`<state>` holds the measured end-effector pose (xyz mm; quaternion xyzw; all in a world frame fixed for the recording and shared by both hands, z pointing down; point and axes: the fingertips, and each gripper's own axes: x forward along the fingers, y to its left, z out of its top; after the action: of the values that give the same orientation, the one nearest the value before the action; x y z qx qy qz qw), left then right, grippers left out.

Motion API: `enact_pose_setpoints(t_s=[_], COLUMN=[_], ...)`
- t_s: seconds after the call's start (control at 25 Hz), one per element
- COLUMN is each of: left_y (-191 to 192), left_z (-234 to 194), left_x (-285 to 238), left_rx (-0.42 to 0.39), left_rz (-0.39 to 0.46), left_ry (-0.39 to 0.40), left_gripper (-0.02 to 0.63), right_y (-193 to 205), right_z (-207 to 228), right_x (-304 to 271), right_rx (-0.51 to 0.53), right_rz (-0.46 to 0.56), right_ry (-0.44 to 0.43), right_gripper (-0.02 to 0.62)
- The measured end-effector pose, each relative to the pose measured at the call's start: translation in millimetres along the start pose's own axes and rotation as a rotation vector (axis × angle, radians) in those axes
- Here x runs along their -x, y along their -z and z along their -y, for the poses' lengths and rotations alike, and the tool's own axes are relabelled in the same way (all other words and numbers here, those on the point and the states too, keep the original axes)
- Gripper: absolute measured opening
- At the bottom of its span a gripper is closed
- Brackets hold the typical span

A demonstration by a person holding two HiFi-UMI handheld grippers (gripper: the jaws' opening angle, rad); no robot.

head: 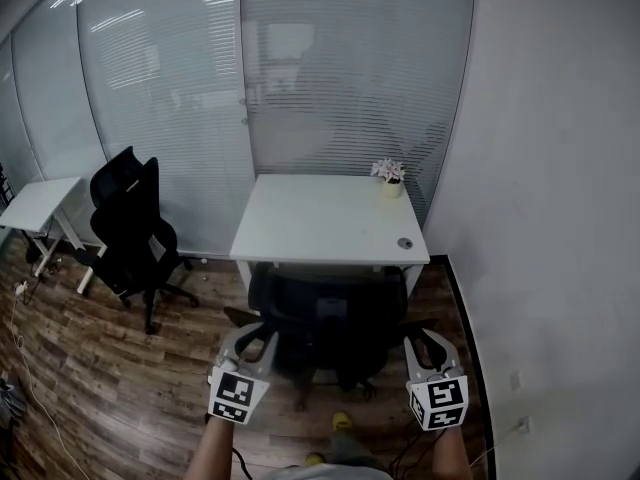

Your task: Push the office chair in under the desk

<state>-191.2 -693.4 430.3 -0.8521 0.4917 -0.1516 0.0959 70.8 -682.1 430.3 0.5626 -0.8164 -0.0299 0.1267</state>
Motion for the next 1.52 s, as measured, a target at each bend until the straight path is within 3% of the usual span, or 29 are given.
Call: enact_pose_setpoints(t_s=[0.36,0.88,1.52], left_y=[0,4,-6], left_z=[4,-12,-15], left_x=[20,43,55], left_rx=[0.055,0.102,0.105], left_rz=[0.026,0.045,0.064], left_ry=[-0.062,-0.128,-0.127], left_gripper=[-0.002,-0.003,-0.002], right_y=[2,-4,-9], right_z=[4,-9,-13], right_x=[25,36,39], right_rx=[-0.093,-0.112,-0.125], right_rz=[0.032,0.042,0.053], right_ry=[0.083,0.099,0.120], right_gripper=[0.000,0.000,0.001])
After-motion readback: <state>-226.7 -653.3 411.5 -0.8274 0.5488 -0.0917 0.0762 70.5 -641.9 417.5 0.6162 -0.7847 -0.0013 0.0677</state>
